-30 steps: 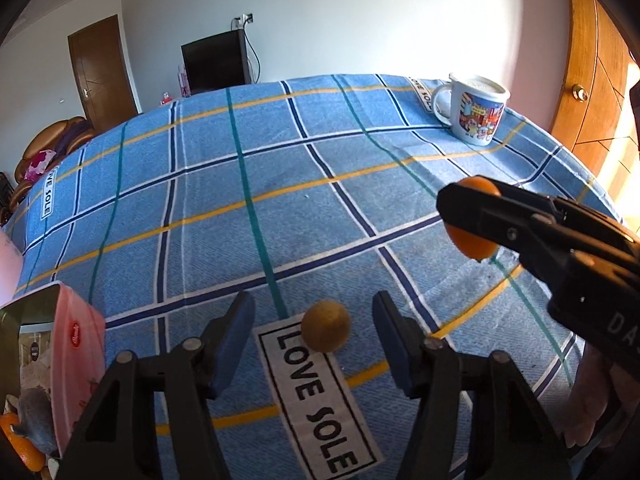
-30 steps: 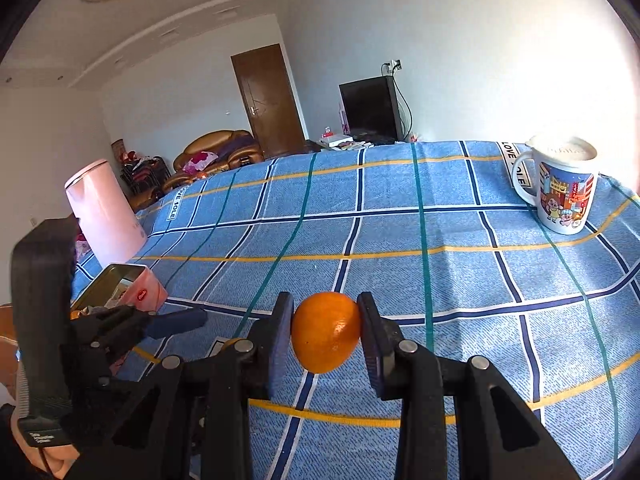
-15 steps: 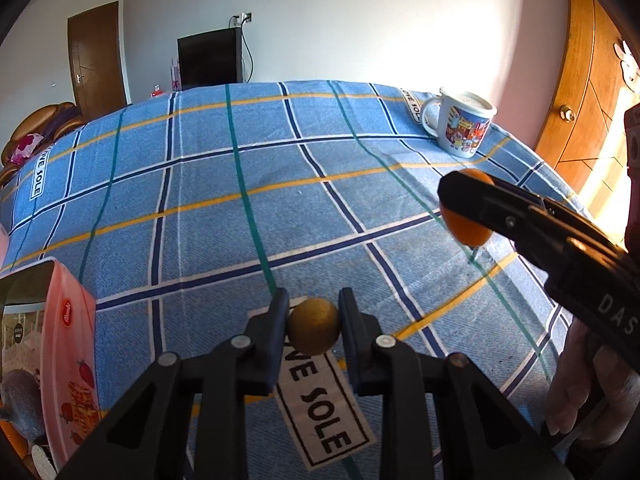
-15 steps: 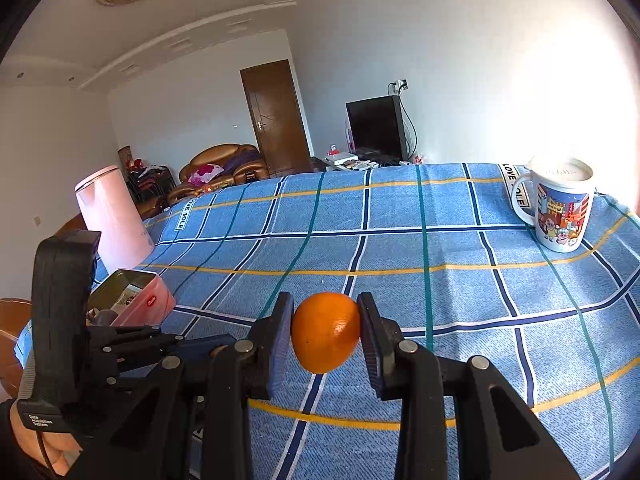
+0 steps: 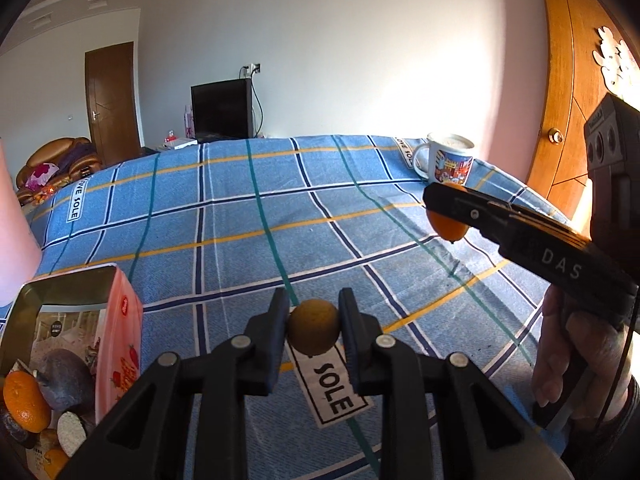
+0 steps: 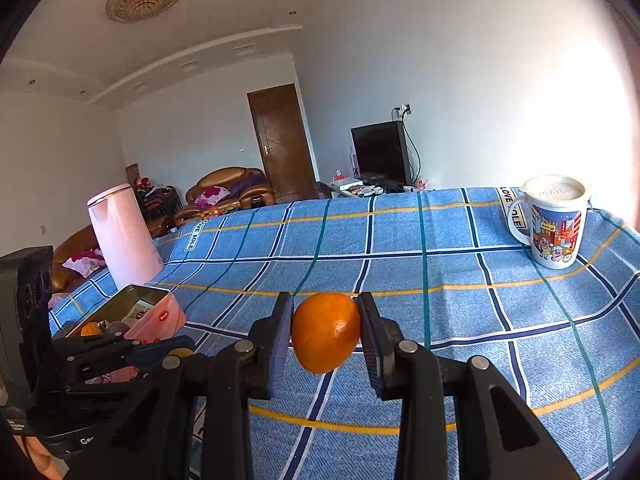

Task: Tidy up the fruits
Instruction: 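Carry the yellow fruit into the tin with the left gripper while the right gripper brings the orange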

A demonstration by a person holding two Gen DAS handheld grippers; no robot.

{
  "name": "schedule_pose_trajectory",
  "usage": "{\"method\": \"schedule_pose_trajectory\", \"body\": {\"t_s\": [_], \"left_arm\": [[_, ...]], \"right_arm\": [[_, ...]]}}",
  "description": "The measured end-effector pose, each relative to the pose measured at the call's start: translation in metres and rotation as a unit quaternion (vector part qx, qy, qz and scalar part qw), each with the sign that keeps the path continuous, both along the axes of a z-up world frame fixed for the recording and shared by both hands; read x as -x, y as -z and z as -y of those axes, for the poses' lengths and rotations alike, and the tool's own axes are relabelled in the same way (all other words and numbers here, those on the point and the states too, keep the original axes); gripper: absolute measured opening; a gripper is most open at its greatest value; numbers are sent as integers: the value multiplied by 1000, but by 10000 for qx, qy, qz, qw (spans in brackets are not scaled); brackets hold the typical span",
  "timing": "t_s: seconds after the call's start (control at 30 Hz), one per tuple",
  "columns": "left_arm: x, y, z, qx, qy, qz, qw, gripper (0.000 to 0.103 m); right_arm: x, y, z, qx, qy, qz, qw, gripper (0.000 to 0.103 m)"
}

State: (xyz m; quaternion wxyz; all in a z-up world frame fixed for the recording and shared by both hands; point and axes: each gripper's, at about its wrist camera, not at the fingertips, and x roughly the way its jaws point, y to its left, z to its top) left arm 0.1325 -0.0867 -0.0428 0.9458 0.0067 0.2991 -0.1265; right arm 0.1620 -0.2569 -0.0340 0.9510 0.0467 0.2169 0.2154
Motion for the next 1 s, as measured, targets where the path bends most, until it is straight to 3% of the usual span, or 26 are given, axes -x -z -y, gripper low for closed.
{"method": "schedule_pose_trajectory", "body": {"t_s": [0.47,1.0], "left_arm": [[34,-8,-25,-65,-283,486,9984,27],[75,-25,-84,52,-856,805,9931,27]], "right_arm": [[28,-6,-11,32,-143,403,9991,34],[50,-17,-69,17,-843,505,9952,34]]}}
